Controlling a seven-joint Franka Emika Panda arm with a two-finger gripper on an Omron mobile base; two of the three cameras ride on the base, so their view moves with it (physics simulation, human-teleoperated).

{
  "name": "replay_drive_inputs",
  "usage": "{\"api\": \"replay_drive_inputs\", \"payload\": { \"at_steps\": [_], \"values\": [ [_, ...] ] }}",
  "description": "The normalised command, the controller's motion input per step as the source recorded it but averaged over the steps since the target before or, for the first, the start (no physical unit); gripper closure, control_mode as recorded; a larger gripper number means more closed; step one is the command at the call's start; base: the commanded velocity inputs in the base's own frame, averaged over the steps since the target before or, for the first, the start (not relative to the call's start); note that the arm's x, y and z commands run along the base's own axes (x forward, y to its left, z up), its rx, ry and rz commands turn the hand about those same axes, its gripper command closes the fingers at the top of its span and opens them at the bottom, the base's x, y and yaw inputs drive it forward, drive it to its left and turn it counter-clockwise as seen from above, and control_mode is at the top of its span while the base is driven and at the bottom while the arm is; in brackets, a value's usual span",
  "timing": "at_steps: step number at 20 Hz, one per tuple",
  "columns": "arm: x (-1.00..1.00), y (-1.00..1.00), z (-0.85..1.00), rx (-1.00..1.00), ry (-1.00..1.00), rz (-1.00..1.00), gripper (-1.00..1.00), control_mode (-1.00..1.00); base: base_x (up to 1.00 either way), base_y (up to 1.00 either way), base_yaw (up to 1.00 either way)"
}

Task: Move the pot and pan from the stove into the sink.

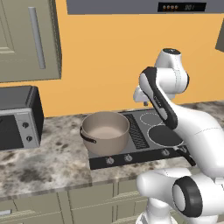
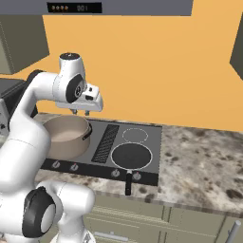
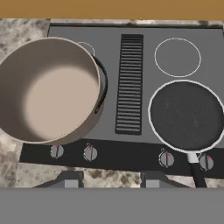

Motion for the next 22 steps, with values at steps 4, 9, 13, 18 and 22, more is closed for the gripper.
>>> {"api": "replay_drive_inputs", "payload": {
  "at_steps": [4, 9, 13, 18, 22],
  "values": [
    [-0.18, 0.00, -0.06, 0.00, 0.00, 0.00, -1.00, -1.00, 0.00, 0.00, 0.00],
    [-0.20, 0.05, -0.14, 0.01, 0.00, -0.02, -1.00, -1.00, 0.00, 0.00, 0.00],
    [-0.03, 0.32, -0.18, 0.01, 0.00, -0.13, -1.00, -1.00, 0.00, 0.00, 0.00],
    [0.00, 0.37, -0.20, 0.03, 0.02, -0.22, -1.00, -1.00, 0.00, 0.00, 0.00],
    [0.01, 0.27, -0.27, 0.04, 0.02, -0.24, -1.00, -1.00, 0.00, 0.00, 0.00]
  ]
}}
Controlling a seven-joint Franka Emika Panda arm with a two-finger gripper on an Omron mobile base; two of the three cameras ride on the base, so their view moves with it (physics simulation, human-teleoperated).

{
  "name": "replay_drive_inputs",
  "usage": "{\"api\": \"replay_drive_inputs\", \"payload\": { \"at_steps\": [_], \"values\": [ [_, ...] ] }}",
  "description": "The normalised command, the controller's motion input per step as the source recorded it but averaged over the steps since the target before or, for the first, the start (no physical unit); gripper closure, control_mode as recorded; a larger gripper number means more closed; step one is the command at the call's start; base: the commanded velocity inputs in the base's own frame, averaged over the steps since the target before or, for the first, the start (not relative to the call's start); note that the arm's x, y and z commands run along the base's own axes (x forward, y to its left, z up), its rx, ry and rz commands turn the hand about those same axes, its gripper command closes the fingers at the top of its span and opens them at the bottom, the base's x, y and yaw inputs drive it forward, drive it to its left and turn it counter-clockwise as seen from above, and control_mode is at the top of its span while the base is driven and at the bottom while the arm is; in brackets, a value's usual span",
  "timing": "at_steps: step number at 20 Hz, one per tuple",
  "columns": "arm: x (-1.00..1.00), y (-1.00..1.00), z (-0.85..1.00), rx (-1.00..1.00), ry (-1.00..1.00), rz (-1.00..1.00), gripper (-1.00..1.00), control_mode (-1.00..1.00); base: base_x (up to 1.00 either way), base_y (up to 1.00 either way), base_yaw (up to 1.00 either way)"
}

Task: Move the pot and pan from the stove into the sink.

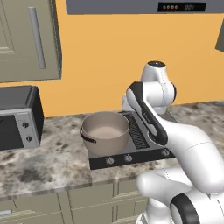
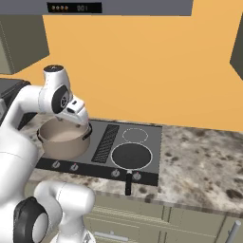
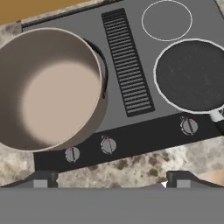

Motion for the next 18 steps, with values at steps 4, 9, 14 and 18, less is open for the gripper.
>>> {"api": "replay_drive_inputs", "payload": {
  "at_steps": [4, 9, 14, 18],
  "values": [
    [0.13, 0.18, -0.33, 0.02, 0.02, -0.20, -1.00, -1.00, 0.00, 0.00, 0.00],
    [0.23, 0.18, -0.43, 0.00, 0.04, -0.19, -1.00, -1.00, 0.00, 0.00, 0.00],
    [0.30, 0.16, -0.45, 0.00, 0.06, -0.19, -1.00, -1.00, 0.00, 0.00, 0.00],
    [0.22, 0.01, -0.44, 0.01, 0.08, -0.15, -1.00, -1.00, 0.00, 0.00, 0.00]
  ]
}}
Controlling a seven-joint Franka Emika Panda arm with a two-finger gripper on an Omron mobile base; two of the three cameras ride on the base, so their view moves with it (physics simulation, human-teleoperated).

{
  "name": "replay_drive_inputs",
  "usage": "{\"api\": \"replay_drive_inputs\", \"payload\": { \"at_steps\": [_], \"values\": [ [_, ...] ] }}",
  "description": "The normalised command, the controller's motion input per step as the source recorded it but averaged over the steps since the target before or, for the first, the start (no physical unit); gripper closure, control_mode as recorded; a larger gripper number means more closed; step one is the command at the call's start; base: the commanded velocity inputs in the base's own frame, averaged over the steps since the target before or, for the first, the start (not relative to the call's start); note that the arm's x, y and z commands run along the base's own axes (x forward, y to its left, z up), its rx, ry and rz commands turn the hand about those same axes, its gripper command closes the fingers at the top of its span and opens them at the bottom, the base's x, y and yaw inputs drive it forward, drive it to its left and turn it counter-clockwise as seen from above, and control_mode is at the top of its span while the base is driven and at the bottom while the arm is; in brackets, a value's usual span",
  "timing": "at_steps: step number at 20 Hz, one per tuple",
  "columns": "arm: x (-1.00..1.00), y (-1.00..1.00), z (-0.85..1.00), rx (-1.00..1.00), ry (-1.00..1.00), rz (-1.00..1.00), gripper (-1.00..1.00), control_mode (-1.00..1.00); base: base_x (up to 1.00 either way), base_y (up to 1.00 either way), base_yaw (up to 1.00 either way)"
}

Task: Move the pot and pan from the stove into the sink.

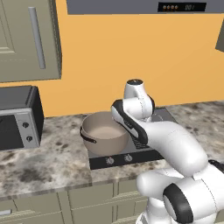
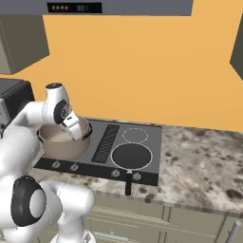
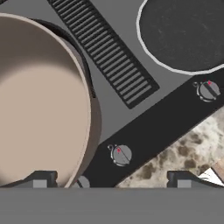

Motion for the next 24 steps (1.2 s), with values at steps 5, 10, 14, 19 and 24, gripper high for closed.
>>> {"api": "replay_drive_inputs", "payload": {
  "at_steps": [5, 10, 14, 19, 24],
  "values": [
    [0.17, 0.00, -0.41, 0.03, 0.04, -0.12, -1.00, -1.00, 0.00, 0.00, 0.00],
    [0.27, 0.05, -0.36, 0.01, 0.03, -0.11, -1.00, -1.00, 0.00, 0.00, 0.00],
    [0.23, 0.03, -0.36, 0.00, 0.02, -0.09, -1.00, -1.00, 0.00, 0.00, 0.00],
    [0.24, 0.05, -0.35, 0.01, 0.01, -0.08, -1.00, -1.00, 0.00, 0.00, 0.00],
    [0.16, 0.04, -0.20, 0.00, 0.00, -0.04, -1.00, -1.00, 0.00, 0.00, 0.00]
  ]
}}
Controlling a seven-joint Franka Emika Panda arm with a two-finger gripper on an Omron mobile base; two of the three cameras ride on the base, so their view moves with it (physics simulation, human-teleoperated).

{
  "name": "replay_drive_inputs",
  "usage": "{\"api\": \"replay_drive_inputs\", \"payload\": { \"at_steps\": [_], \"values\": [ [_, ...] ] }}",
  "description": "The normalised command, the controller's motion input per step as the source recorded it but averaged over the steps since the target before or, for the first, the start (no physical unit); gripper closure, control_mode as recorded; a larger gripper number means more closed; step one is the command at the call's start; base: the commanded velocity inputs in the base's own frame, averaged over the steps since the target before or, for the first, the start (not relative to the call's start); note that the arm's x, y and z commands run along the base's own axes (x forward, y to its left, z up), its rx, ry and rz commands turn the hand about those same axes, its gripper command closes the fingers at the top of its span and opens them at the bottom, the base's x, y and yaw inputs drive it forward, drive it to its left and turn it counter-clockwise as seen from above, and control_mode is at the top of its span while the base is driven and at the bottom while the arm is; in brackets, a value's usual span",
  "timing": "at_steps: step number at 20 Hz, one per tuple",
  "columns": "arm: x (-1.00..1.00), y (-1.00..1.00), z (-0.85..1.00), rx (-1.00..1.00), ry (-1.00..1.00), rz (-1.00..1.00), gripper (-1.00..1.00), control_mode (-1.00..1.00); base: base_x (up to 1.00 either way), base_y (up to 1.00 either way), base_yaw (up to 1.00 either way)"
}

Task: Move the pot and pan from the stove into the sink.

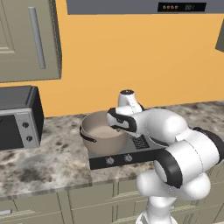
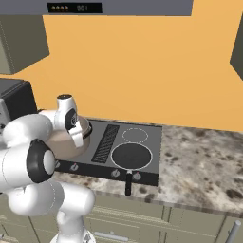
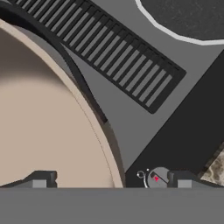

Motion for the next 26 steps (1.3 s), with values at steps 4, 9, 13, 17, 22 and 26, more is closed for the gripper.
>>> {"api": "replay_drive_inputs", "payload": {
  "at_steps": [4, 9, 13, 17, 22, 26],
  "values": [
    [0.00, 0.00, 0.00, 0.00, 0.00, 0.00, 1.00, -1.00, 0.00, 0.00, 0.00],
    [-0.01, 0.00, 0.28, 0.03, 0.00, 0.00, 1.00, -1.00, 0.00, 0.00, 0.00],
    [-0.26, -0.02, 0.75, 0.07, 0.00, 0.01, 1.00, -1.00, 0.00, 0.00, 0.00],
    [-0.49, -0.01, 0.75, 0.06, 0.00, 0.06, 1.00, -1.00, 0.00, 0.00, 0.00],
    [-0.70, 0.00, 0.64, 0.03, 0.00, 0.12, 1.00, -1.00, 0.00, 0.00, 0.00],
    [-0.81, 0.00, 0.49, 0.01, -0.03, 0.16, 1.00, -1.00, 0.00, 0.00, 0.00]
  ]
}}
